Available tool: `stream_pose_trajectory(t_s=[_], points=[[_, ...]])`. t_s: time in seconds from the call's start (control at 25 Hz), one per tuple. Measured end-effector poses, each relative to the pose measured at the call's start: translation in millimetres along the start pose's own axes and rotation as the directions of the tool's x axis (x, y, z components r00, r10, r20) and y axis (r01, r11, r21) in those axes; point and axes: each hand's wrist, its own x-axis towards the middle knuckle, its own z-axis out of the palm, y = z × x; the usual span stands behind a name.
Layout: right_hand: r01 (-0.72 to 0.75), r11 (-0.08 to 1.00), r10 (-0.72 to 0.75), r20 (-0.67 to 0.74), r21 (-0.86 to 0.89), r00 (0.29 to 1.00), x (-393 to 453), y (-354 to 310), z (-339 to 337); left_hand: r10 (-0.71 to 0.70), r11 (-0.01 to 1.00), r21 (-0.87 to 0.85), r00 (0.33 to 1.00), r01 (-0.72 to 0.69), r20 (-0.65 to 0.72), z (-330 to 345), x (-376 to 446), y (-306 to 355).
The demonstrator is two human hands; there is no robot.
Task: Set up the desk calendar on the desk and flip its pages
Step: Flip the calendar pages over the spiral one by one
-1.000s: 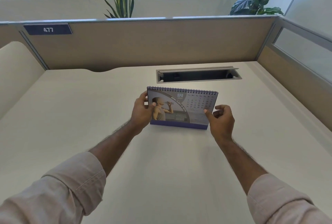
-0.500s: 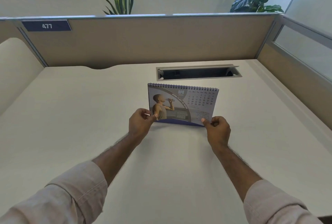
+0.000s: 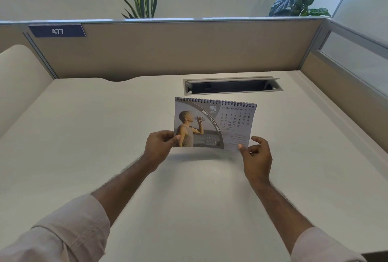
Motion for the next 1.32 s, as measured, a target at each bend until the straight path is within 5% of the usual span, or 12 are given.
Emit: stream_pose_trajectory(t_s=[0.16,0.32,0.44,0.64,0.92,1.16,1.32], points=[[-0.032,0.993,0.020,0.107,0.112,0.994,-5,-8,-2,-0.028,0.997,-0.068,0.987,0.039,0.155,-9,-1,9],[-0.173,0.899,0.093,0.212,0.403,0.973,-4,-19,-13,0.047,0.986,-0.166,0.995,-0.032,0.086,-13,-1,32],[-0.099,0.853,-0.007,0.202,0.512,0.979,11,-35,-25,0.146,0.972,-0.183,0.989,-0.146,-0.017,-17,0,58],[0.125,0.918,-0.185,0.128,0.377,0.974,43,-85,-32,0.237,0.956,-0.171,0.971,-0.239,-0.030,-21,12,95],[0.203,0.940,-0.257,0.176,0.276,0.950,71,-106,-23,0.231,0.969,-0.068,0.970,-0.236,-0.078,-11,29,97],[0.264,0.963,-0.268,0.197,0.045,0.943,83,-95,-13,0.432,0.840,0.408,0.896,-0.357,-0.105,-11,43,80],[0.285,0.953,-0.261,0.202,-0.099,0.944,85,-83,-10,0.477,0.758,0.543,0.875,-0.361,-0.086,-13,48,72]])
